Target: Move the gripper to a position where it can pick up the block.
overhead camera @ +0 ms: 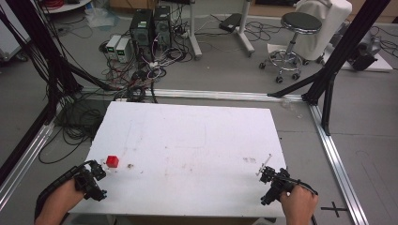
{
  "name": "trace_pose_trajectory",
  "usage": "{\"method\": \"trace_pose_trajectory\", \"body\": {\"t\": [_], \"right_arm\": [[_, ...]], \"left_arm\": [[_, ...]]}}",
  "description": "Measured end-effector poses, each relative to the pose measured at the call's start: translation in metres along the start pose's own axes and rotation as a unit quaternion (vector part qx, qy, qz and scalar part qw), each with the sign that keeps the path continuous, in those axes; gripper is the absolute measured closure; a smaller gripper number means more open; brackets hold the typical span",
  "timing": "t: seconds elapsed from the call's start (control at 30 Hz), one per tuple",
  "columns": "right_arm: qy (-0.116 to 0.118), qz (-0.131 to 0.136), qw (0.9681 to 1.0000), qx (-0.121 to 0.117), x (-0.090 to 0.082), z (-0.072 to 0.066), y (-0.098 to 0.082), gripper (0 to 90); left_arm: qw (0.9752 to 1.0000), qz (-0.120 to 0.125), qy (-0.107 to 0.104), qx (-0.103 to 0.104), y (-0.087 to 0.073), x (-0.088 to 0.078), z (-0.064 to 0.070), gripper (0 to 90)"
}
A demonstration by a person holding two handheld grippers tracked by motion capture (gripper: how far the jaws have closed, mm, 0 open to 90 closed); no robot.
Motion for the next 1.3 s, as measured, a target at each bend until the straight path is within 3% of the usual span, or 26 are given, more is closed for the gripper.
{"method": "trace_pose_trajectory", "body": {"t": [0.5, 0.77, 0.9, 0.97, 1.07, 1.23, 1.3], "right_arm": [[-0.003, 0.003, 1.0, -0.003, -0.002, -0.001, 0.0, 8.9], [-0.001, 0.01, 0.9999, 0.004, -0.003, -0.001, -0.002, 8.9], [0.0, 0.013, 0.9999, 0.004, -0.003, 0.0, -0.004, 8.9], [0.0, 0.015, 0.9999, 0.004, -0.004, 0.0, -0.005, 8.9], [-0.001, 0.016, 0.9998, 0.008, -0.006, -0.001, -0.005, 8.9], [0.001, 0.022, 0.9997, 0.004, -0.008, -0.001, -0.006, 8.9], [0.003, 0.026, 0.9997, 0.003, -0.007, -0.001, -0.007, 8.9]], "left_arm": [[1.0, 0.002, -0.003, 0.0, -0.001, -0.002, 0.0, 22.4], [1.0, -0.001, -0.002, 0.009, 0.0, -0.002, -0.001, 22.4], [0.9997, 0.001, 0.007, 0.024, 0.0, -0.002, -0.002, 22.4], [0.9994, 0.001, -0.011, 0.033, -0.001, -0.001, -0.004, 22.4], [0.9992, 0.005, -0.016, 0.036, -0.002, -0.001, -0.007, 22.4], [0.9979, 0.003, -0.022, 0.06, -0.001, -0.003, -0.014, 22.4], [0.9964, -0.003, -0.017, 0.083, 0.0, -0.004, -0.017, 22.4]]}}
Point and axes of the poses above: each handheld gripper's, and its own axes: x roughly forward along the jaws, y roughly out of its top, z roughly to its right, the point moved 1 cm from there along x, roughly forward along the jaws, and after that the axes turned 10 degrees about y, right-handed, at the moved point
